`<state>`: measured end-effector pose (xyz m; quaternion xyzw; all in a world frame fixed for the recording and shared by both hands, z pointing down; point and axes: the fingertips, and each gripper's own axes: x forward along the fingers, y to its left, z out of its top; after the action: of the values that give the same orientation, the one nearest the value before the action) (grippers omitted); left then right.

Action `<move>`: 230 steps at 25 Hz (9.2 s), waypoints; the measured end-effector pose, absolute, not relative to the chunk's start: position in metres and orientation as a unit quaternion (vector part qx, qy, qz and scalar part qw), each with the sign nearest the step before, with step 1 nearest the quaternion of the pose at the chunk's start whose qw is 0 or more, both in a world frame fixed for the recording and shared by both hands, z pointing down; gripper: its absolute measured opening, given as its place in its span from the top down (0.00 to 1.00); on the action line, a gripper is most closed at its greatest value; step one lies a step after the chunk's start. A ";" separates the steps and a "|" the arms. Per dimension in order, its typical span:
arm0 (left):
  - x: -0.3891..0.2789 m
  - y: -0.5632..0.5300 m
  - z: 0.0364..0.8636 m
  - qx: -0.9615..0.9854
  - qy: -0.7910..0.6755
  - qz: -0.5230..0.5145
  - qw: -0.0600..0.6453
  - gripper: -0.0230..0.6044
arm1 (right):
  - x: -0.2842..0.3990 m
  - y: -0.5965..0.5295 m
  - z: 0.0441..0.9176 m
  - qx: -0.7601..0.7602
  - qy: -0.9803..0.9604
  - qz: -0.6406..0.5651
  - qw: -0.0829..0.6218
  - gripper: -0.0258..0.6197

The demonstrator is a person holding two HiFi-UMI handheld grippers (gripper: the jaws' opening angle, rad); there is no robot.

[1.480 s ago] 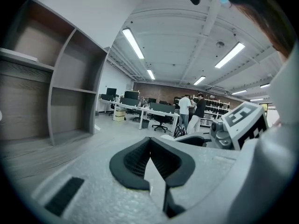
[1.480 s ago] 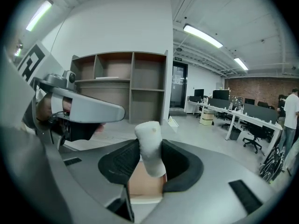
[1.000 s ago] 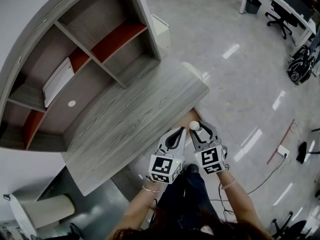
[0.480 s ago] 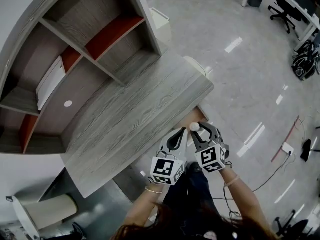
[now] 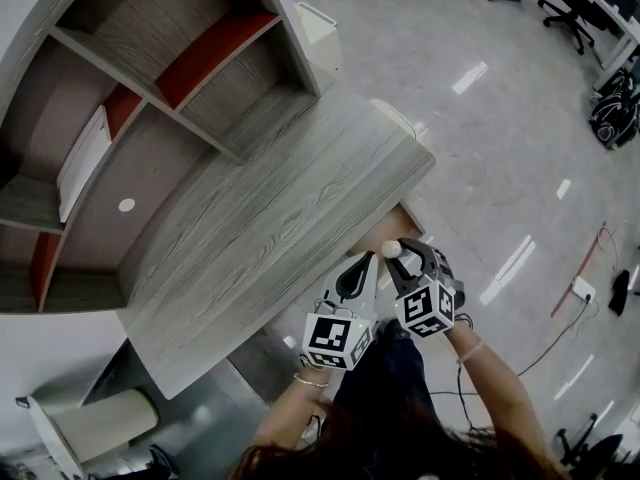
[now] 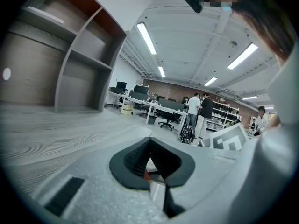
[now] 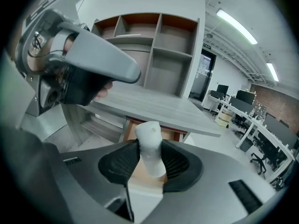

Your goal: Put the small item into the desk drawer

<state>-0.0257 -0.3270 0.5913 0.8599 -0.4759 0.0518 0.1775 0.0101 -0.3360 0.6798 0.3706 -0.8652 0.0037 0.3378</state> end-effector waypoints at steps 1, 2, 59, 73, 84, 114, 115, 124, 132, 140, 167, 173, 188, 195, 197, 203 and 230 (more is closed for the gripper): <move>-0.026 -0.327 0.594 0.859 -0.477 0.051 0.180 0.94 | 0.010 -0.336 0.685 0.368 -0.865 0.002 0.341 0.75; -0.025 -0.327 0.597 0.858 -0.478 0.050 0.182 0.94 | 0.010 -0.336 0.689 0.365 -0.865 0.000 0.345 0.75; -0.036 -0.345 0.696 0.836 -0.497 0.050 0.228 0.94 | -0.004 -0.357 0.870 0.255 -0.811 0.001 0.527 0.72; -0.037 -0.344 0.699 0.834 -0.498 0.050 0.232 0.94 | -0.005 -0.357 0.871 0.257 -0.809 0.012 0.528 0.67; -0.039 -0.339 0.695 0.834 -0.499 0.055 0.231 0.94 | -0.004 -0.356 0.859 0.275 -0.814 0.023 0.511 0.65; -0.039 -0.328 0.667 0.823 -0.515 0.073 0.227 0.94 | 0.020 -0.351 0.797 0.338 -0.828 0.079 0.440 0.73; -0.038 -0.328 0.664 0.823 -0.516 0.074 0.226 0.94 | 0.021 -0.351 0.793 0.341 -0.829 0.082 0.436 0.74; -0.041 -0.321 0.650 0.819 -0.521 0.090 0.224 0.94 | 0.032 -0.341 0.774 0.360 -0.829 0.113 0.413 0.77; -0.035 -0.322 0.634 0.819 -0.521 0.093 0.221 0.94 | 0.039 -0.338 0.747 0.381 -0.830 0.120 0.390 0.84; -0.027 -0.324 0.625 0.826 -0.508 0.100 0.223 0.94 | 0.046 -0.338 0.726 0.408 -0.825 0.130 0.369 0.90; -0.035 -0.258 0.545 0.855 -0.469 0.086 0.201 0.94 | 0.040 -0.279 0.607 0.492 -0.812 0.113 0.293 0.96; -0.043 -0.240 0.523 0.860 -0.468 0.077 0.190 0.94 | 0.039 -0.259 0.580 0.509 -0.812 0.105 0.266 0.96; -0.054 -0.201 0.478 0.883 -0.438 0.068 0.152 0.94 | 0.025 -0.215 0.523 0.555 -0.800 0.092 0.209 0.96; -0.058 -0.189 0.459 0.889 -0.431 0.056 0.141 0.94 | 0.020 -0.201 0.504 0.568 -0.794 0.086 0.200 0.96; -0.059 -0.186 0.456 0.889 -0.432 0.054 0.140 0.94 | 0.019 -0.196 0.500 0.570 -0.793 0.082 0.199 0.96; -0.063 -0.179 0.446 0.887 -0.440 0.046 0.136 0.94 | 0.019 -0.183 0.482 0.575 -0.794 0.075 0.183 0.96; -0.046 -0.085 0.347 0.879 -0.471 0.025 0.068 0.94 | 0.036 -0.089 0.372 0.557 -0.823 0.029 0.105 0.96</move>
<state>-0.0459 -0.0845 0.3466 0.8790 -0.4713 0.0246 0.0681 0.0362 -0.0893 0.3716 0.5571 -0.8232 0.0293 0.1052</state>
